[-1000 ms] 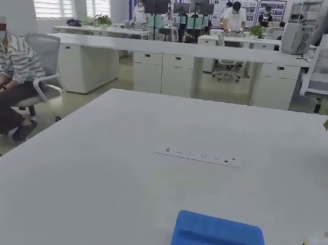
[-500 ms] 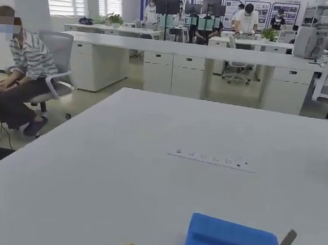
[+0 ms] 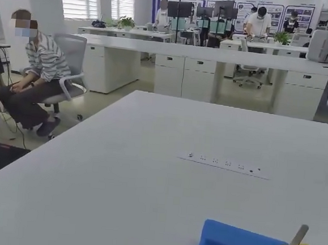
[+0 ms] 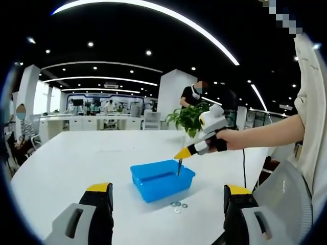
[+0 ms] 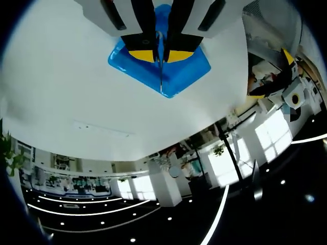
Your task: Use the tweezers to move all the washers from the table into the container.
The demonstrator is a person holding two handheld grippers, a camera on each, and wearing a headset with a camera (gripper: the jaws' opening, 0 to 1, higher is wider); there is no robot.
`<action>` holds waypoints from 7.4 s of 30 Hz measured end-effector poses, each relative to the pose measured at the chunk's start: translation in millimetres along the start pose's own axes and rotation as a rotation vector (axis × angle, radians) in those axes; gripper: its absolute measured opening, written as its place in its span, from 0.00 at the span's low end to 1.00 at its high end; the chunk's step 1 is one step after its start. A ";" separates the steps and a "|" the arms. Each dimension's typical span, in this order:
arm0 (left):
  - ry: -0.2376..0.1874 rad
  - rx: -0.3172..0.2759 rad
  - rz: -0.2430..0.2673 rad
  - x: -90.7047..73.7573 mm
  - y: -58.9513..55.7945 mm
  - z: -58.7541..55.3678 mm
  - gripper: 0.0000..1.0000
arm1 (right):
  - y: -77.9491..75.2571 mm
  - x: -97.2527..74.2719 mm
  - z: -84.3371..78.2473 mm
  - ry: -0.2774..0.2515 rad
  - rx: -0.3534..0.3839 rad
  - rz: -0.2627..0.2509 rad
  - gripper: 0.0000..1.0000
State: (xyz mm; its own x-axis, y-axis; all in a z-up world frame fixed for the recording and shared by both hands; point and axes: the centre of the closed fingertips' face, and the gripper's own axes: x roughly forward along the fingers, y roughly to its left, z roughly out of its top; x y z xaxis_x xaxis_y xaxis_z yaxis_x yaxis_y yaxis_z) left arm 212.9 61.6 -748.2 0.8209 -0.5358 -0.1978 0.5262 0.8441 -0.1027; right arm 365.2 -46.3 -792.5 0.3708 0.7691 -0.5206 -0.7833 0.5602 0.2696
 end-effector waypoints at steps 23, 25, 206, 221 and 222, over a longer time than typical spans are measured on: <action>0.014 0.004 -0.006 0.0 -1.0 -2.3 0.89 | -7.4 21.0 -16.9 0.085 -0.129 -0.012 0.03; 0.014 0.001 0.002 -0.2 0.8 -2.4 0.89 | -8.0 21.6 -17.6 0.088 -0.146 -0.014 0.03; 0.074 0.009 -0.073 3.8 -16.8 -8.9 0.89 | 15.2 -2.8 -11.2 0.285 -0.168 -0.109 0.03; 0.119 0.031 -0.080 4.8 -16.1 -20.0 0.87 | 0.9 29.1 -21.1 0.384 -0.084 -0.047 0.03; 0.119 0.032 -0.080 4.8 -16.1 -20.1 0.87 | 0.1 31.0 -21.7 0.391 -0.085 -0.044 0.03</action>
State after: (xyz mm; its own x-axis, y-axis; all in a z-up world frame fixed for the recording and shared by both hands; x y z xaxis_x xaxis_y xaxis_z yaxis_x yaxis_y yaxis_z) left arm 203.9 45.9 -767.1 0.7450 -0.5937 -0.3043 0.5972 0.7967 -0.0923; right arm 365.8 -29.1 -826.2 0.1999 0.5606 -0.8036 -0.8152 0.5501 0.1809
